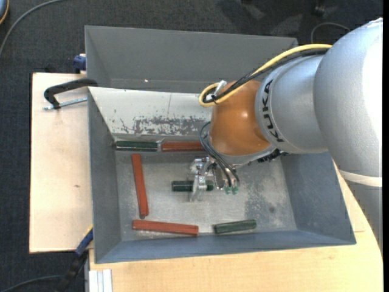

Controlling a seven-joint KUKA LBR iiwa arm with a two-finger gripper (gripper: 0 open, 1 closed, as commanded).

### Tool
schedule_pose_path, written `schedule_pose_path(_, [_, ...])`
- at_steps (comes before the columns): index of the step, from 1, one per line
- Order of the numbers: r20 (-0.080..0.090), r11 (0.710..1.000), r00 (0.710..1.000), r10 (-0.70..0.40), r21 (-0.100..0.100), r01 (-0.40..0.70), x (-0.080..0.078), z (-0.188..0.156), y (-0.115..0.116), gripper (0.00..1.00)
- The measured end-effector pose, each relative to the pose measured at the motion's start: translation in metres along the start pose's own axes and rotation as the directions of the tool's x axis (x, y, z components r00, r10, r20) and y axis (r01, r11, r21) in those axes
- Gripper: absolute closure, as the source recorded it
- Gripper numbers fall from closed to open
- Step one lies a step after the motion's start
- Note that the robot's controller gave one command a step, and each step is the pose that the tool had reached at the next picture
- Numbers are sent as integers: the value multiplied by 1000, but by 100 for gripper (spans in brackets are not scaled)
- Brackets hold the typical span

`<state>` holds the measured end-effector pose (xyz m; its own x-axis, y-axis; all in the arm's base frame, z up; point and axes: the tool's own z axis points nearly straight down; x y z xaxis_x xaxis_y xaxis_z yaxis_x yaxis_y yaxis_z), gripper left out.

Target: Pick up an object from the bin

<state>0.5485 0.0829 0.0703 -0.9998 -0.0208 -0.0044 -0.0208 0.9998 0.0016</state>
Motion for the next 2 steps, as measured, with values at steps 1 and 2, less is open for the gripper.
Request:
schedule_pose_path(1, [11, 999, 999, -51, 1, 51, -14, -129, -32, 100])
schedule_pose_path(2, [2, 999, 999, -53, 1, 53, -12, -125, -30, 0])
